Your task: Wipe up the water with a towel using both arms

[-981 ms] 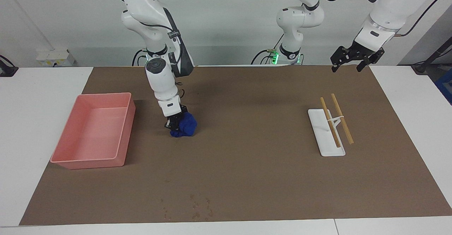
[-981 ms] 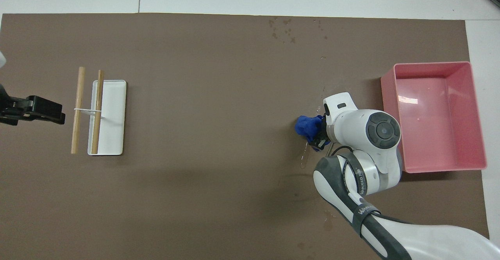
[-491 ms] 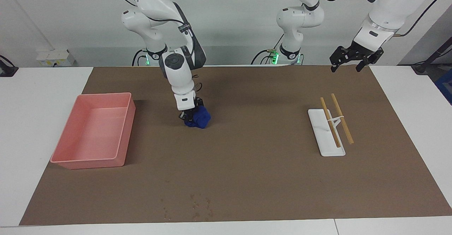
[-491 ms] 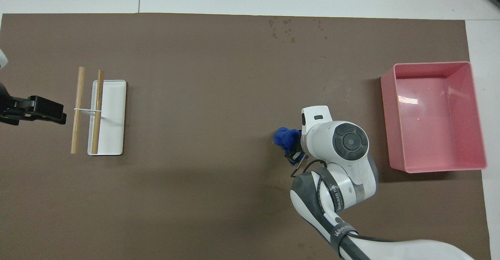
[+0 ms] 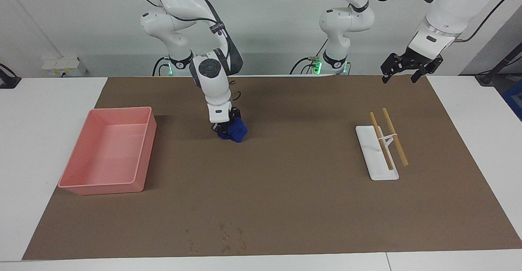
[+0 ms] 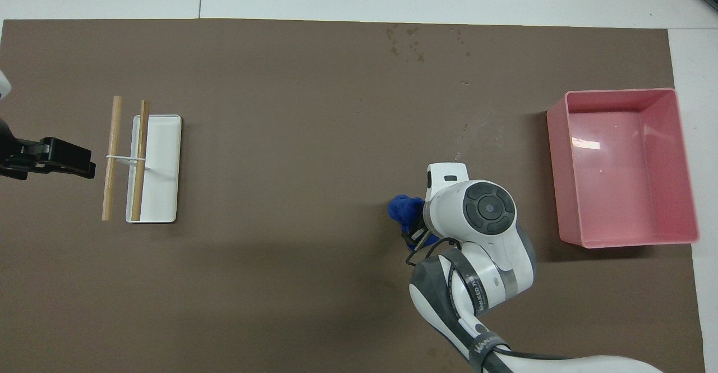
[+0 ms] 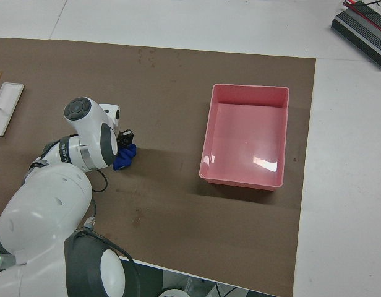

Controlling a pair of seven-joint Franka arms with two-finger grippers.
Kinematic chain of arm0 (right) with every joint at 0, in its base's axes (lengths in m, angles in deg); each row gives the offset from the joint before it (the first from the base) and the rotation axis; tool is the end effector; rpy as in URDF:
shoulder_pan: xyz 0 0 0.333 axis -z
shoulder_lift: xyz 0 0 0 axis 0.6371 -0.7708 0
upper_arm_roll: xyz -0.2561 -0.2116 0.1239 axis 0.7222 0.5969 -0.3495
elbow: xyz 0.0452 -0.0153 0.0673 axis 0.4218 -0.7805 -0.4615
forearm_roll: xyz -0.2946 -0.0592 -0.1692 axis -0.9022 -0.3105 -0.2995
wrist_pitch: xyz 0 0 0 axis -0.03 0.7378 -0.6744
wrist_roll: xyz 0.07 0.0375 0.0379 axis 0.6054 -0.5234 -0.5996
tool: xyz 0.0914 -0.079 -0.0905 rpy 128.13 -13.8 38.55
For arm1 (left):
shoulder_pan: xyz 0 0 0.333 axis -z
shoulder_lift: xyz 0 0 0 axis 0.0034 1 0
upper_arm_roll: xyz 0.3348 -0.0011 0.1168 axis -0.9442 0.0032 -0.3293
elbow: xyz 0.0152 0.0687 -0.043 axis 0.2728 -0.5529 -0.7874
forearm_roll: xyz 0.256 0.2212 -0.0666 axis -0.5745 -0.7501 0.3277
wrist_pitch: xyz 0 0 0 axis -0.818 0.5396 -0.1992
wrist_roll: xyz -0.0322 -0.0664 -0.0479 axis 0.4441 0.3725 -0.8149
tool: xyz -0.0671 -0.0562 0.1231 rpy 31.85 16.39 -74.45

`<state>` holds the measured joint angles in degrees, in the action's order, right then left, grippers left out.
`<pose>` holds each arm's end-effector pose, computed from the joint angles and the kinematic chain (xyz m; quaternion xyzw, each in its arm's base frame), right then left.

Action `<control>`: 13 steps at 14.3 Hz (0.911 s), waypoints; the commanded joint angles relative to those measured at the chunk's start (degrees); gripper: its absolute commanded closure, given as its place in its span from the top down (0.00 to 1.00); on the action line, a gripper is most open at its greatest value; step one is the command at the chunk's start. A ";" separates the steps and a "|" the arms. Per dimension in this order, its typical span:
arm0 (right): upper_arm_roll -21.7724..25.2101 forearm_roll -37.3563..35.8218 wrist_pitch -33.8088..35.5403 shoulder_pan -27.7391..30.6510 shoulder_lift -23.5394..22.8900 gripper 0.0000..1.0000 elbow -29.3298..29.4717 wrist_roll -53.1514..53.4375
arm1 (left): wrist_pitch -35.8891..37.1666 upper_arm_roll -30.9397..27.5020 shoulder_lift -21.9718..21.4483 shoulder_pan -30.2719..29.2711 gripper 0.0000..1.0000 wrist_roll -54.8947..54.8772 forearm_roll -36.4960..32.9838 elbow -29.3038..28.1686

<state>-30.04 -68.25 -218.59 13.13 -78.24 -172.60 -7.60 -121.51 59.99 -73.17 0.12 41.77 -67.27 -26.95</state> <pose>0.4555 0.2351 0.3279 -0.9215 -0.3866 -0.0162 0.0335 0.4762 -0.0360 0.6223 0.9990 -0.0250 -0.0368 0.0090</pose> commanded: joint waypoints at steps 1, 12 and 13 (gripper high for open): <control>-0.26 1.03 2.19 1.21 1.49 0.00 -2.07 1.21 | -0.04 0.11 -0.85 -0.40 1.00 -0.48 0.67 -0.94; -0.17 -7.28 -2.00 3.59 1.84 0.00 -4.54 -0.97 | -0.04 0.11 -0.85 -0.40 1.00 -0.48 0.67 -0.94; -0.08 -11.32 -2.80 3.76 1.49 0.00 -4.36 -1.94 | -0.04 0.11 -0.85 -0.40 1.00 -0.48 0.67 -0.94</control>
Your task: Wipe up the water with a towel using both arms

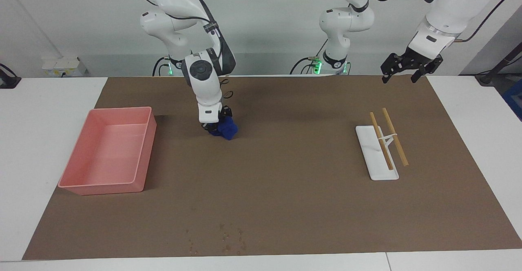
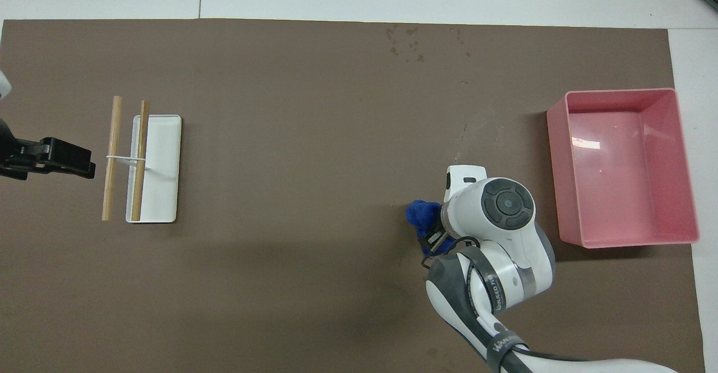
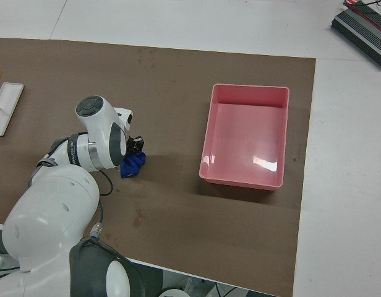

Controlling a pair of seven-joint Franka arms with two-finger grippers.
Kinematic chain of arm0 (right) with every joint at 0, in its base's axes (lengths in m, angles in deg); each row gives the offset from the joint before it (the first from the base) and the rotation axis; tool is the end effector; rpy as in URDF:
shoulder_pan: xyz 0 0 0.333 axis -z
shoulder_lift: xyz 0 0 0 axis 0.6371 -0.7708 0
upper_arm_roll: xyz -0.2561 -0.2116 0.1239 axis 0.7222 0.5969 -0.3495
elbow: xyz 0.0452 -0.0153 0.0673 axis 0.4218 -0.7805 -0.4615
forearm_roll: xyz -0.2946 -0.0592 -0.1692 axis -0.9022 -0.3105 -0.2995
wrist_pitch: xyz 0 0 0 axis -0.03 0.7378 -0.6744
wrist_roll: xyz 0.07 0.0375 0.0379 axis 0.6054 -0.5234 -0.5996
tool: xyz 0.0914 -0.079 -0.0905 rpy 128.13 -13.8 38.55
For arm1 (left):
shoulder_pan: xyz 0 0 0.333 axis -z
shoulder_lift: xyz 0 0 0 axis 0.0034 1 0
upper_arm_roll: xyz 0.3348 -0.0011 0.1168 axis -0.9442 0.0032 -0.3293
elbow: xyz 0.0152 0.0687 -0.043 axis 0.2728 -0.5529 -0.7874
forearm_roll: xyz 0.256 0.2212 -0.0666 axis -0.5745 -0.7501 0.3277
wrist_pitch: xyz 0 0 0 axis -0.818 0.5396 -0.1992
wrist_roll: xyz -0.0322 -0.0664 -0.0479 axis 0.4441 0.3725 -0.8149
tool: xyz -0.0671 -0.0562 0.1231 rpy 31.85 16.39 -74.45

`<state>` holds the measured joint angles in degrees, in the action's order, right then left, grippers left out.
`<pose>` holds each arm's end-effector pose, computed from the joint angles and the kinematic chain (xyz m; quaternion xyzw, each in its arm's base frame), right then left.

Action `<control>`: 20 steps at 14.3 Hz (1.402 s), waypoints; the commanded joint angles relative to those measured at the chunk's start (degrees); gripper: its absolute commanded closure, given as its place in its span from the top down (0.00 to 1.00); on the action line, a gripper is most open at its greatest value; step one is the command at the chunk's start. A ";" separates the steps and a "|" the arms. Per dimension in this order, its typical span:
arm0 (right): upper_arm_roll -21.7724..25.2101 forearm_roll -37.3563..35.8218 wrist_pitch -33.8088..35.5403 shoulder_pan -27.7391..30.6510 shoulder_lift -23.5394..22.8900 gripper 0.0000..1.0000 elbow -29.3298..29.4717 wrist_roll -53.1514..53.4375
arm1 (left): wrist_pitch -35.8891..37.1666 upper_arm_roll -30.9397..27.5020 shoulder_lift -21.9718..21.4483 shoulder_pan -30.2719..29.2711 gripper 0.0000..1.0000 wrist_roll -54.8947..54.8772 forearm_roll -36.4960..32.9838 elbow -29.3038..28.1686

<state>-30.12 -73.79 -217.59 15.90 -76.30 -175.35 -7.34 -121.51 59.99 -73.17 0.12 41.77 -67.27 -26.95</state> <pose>0.4497 0.2031 0.3253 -0.9178 -0.3970 -0.0016 0.0013 0.4762 -0.0360 0.6223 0.9990 -0.0250 -0.0368 0.0090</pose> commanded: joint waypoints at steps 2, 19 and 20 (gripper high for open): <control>-0.09 -13.96 -5.65 2.39 -0.81 0.00 -1.26 -2.65 | -0.04 0.11 -0.85 -0.40 1.00 -0.48 0.67 -0.94; -0.53 13.39 0.23 2.41 -0.19 0.00 -1.70 2.97 | 0.05 0.11 -0.85 -0.40 1.00 -0.48 0.67 -0.94; -0.53 16.04 0.32 1.53 0.07 0.00 -1.70 4.45 | -0.04 0.11 -0.85 -0.40 1.00 -0.48 0.67 -0.94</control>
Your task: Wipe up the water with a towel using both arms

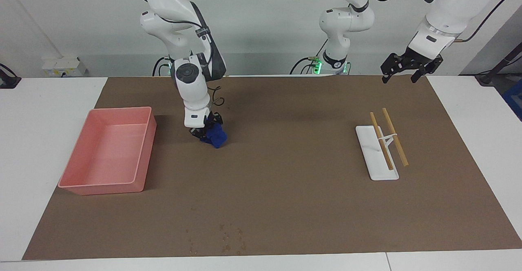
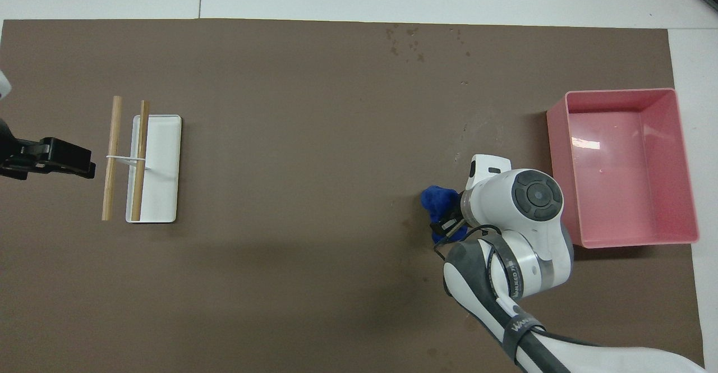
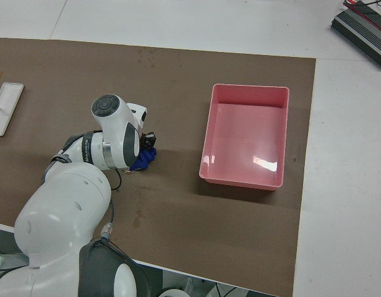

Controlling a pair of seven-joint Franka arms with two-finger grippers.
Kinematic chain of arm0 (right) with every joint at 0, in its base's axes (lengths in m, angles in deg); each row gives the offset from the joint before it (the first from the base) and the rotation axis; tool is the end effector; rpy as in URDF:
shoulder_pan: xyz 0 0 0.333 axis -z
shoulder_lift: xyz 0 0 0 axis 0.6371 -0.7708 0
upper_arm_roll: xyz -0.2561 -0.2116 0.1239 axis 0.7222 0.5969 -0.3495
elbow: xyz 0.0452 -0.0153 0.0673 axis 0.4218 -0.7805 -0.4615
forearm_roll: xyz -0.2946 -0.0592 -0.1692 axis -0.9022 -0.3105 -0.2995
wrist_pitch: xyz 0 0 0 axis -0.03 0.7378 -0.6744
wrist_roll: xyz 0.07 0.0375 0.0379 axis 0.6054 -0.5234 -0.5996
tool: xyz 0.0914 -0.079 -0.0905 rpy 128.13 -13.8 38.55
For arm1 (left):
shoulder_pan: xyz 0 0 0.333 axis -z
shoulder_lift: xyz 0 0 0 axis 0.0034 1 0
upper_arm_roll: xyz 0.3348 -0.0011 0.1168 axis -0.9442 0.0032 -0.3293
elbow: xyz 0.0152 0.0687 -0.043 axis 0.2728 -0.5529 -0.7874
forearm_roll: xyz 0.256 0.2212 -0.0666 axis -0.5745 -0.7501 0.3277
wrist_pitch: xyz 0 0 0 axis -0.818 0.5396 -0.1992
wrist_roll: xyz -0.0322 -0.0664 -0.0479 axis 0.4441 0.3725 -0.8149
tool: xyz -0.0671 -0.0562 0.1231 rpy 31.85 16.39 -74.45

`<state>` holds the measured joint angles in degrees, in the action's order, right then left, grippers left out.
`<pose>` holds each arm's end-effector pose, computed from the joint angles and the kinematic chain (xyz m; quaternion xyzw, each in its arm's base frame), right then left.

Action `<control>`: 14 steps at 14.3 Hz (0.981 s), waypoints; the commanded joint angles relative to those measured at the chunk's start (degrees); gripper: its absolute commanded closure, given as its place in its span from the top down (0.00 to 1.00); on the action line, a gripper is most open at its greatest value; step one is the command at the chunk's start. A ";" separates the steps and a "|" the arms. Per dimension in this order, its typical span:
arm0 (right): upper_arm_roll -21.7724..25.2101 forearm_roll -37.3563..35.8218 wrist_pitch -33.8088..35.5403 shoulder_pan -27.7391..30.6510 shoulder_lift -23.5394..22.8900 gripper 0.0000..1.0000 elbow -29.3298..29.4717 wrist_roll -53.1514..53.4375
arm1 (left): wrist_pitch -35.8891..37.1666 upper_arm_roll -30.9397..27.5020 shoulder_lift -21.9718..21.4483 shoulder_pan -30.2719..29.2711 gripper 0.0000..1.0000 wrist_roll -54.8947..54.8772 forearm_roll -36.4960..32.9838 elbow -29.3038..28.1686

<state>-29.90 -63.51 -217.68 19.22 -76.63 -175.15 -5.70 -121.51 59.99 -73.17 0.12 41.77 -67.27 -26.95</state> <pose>0.4611 0.1808 0.3242 -0.9552 -0.2901 -0.0014 0.0594 0.4762 -0.0360 0.6223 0.9990 -0.0250 -0.0368 0.0090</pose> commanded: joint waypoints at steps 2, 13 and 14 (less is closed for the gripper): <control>-0.75 9.98 -0.02 -5.81 0.49 0.00 -1.90 10.43 | -0.04 0.11 -0.85 -0.40 1.00 -0.48 0.67 -0.94; -0.31 9.73 -5.48 0.12 -2.49 0.00 2.23 -8.54 | -0.04 0.11 -0.85 -0.40 1.00 -0.48 0.67 -0.94; -0.14 9.73 -5.56 1.45 -2.67 0.00 2.23 -12.60 | -0.04 0.11 -0.85 -0.40 1.00 -0.48 0.67 -0.94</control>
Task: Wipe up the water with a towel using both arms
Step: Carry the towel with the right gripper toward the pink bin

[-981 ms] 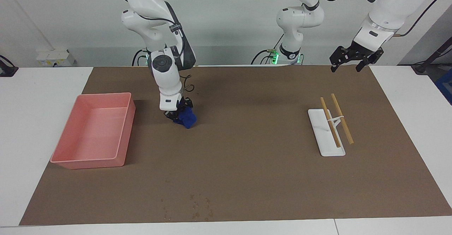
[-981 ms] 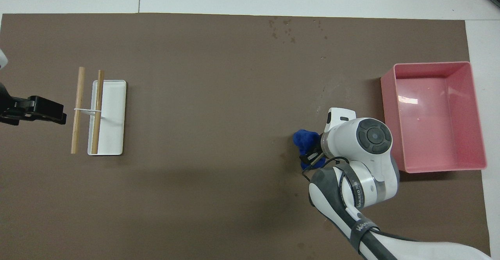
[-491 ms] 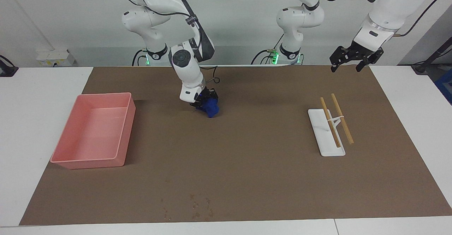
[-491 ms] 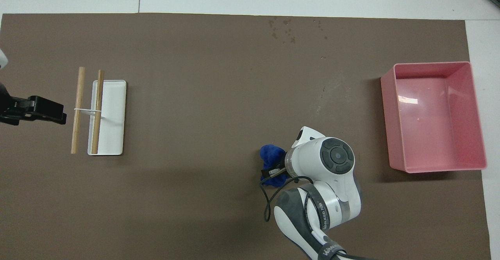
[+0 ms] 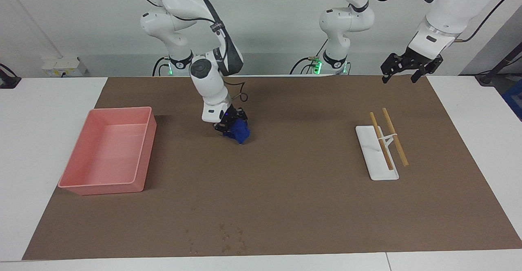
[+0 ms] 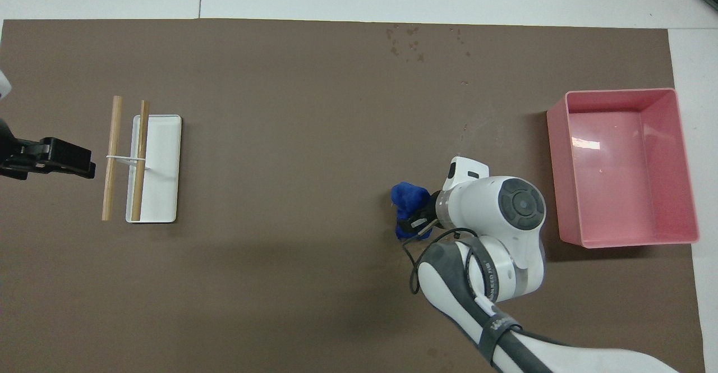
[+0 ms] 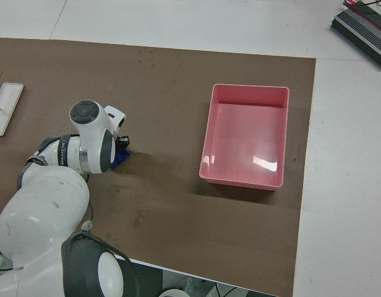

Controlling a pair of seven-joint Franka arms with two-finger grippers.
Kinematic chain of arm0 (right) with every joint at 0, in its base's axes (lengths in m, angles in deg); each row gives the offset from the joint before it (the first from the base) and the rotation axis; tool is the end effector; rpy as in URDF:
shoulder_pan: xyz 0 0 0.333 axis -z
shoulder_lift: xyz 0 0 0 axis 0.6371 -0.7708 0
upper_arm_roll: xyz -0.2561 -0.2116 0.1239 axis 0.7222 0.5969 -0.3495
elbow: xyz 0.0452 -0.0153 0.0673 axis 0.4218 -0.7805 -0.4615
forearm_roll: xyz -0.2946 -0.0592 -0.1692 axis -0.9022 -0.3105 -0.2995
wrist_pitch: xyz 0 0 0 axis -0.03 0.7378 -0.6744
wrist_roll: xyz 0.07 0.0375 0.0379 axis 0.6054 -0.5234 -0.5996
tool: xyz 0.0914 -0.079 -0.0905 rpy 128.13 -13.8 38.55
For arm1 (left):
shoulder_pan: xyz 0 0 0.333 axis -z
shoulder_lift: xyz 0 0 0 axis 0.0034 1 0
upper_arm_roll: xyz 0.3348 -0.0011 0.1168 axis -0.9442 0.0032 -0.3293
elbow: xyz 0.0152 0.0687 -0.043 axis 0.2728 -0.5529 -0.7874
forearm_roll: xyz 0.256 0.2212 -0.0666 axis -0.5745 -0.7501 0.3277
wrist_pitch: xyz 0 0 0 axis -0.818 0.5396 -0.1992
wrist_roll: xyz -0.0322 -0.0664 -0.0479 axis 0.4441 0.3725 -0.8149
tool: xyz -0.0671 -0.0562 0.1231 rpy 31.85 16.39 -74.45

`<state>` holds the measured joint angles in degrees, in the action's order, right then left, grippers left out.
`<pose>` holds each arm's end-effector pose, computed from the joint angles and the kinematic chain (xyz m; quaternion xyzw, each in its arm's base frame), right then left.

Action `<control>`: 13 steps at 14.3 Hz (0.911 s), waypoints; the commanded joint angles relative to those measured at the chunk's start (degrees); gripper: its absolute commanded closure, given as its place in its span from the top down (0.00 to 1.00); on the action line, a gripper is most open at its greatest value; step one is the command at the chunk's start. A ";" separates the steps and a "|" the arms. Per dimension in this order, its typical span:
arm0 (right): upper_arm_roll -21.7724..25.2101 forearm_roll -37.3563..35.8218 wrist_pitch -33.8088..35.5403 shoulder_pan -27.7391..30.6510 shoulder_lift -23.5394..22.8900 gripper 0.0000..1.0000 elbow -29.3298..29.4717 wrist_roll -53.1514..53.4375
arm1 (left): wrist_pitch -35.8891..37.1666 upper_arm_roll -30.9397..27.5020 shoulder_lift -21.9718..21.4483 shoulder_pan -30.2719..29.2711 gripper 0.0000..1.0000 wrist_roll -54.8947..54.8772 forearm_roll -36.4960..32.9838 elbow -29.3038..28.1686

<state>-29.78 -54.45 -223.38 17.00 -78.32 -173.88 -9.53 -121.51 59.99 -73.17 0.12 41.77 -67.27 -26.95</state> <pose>0.4751 0.2053 0.3273 -0.9548 -0.2748 -0.0484 0.1026 0.4762 -0.0360 0.6223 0.9990 -0.0250 -0.0368 0.0090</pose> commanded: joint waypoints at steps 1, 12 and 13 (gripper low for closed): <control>-0.25 0.32 0.14 4.64 -0.98 0.00 0.96 -10.90 | 0.05 0.11 -0.85 -0.40 1.00 -0.48 0.67 -0.94; -0.60 -0.47 8.55 4.74 3.23 0.00 -5.46 -3.47 | -0.04 0.11 -0.85 -0.40 1.00 -0.48 0.67 -0.94; -0.60 -0.56 9.18 4.56 3.23 0.00 -5.46 -2.67 | -0.04 0.11 -0.85 -0.40 1.00 -0.48 0.67 -0.94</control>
<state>-29.93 -54.74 -216.84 21.88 -76.15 -176.35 -15.03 -121.51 59.99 -73.17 0.12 41.77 -67.27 -26.95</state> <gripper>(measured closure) 0.806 0.000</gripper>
